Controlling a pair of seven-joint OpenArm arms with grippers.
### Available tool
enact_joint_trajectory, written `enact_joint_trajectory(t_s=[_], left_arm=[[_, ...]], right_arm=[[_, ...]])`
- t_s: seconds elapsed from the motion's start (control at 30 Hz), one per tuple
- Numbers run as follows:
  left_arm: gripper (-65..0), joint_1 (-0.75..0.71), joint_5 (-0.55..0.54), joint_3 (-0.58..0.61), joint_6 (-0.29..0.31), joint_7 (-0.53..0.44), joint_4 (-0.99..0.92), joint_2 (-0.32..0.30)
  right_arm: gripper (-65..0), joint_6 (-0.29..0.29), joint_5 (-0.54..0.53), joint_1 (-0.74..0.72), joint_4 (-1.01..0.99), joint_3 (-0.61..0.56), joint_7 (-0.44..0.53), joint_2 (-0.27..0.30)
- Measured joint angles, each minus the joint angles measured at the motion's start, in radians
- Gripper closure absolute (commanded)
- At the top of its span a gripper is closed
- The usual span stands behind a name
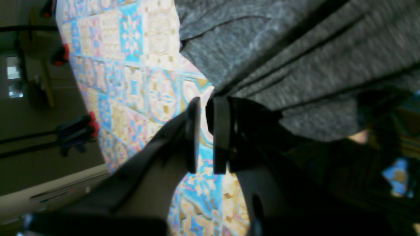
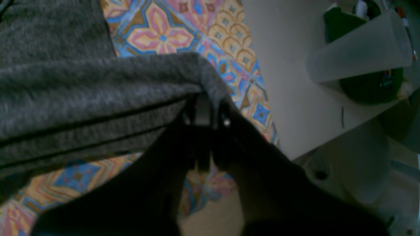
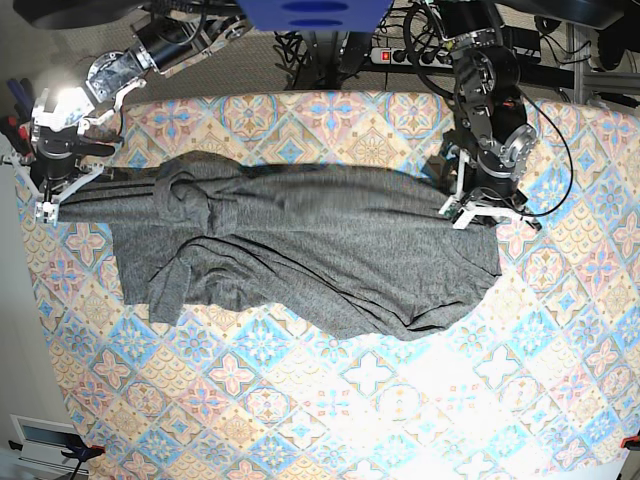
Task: Layout the t-shirt on the table in an organized manner, then fold the t-shirt properly
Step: 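Release the corner and raise the right gripper off the shirt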
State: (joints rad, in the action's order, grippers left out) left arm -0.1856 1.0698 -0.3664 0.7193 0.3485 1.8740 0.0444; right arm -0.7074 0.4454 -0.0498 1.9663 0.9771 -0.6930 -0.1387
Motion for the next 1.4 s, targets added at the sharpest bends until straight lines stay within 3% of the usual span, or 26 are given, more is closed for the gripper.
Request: enact_joint_trajectory(t_s=[0.57, 0.93, 1.13, 1.2, 1.3, 1.4], left_arm=[[-7.2, 0.009, -0.002, -0.006, -0.004, 0.000, -0.016, 0.002], [-7.4, 0.055, 0.006, -0.077, -0.012, 0.008, -0.045, 0.003], [-7.4, 0.056, 0.037, -0.090, -0.005, 0.002, -0.132, -0.006], [-7.5, 0.064, 0.046, -0.095, 0.004, 0.010, -0.154, 0.002], [-8.5, 0.080, 0.049, -0.093, -0.008, -0.001, -0.151, 0.005], [-11.9, 0.080, 0.049, -0.092, -0.008, 0.000, -0.135, 0.005]], right_arm=[[0.0, 0.000, 0.000, 0.000, -0.007, -0.008, 0.005, 0.003], [0.0, 0.003, 0.003, 0.006, -0.196, -0.059, 0.002, 0.005], [0.0, 0.005, -0.003, -0.008, -0.250, -0.062, 0.017, 0.080], [-0.3, 0.009, 0.005, -0.005, -0.282, -0.058, 0.010, 0.080], [-4.7, 0.000, 0.004, 0.006, -0.288, -0.063, 0.000, 0.063], [-15.1, 0.003, 0.000, 0.000, -0.280, -0.066, 0.002, 0.067]])
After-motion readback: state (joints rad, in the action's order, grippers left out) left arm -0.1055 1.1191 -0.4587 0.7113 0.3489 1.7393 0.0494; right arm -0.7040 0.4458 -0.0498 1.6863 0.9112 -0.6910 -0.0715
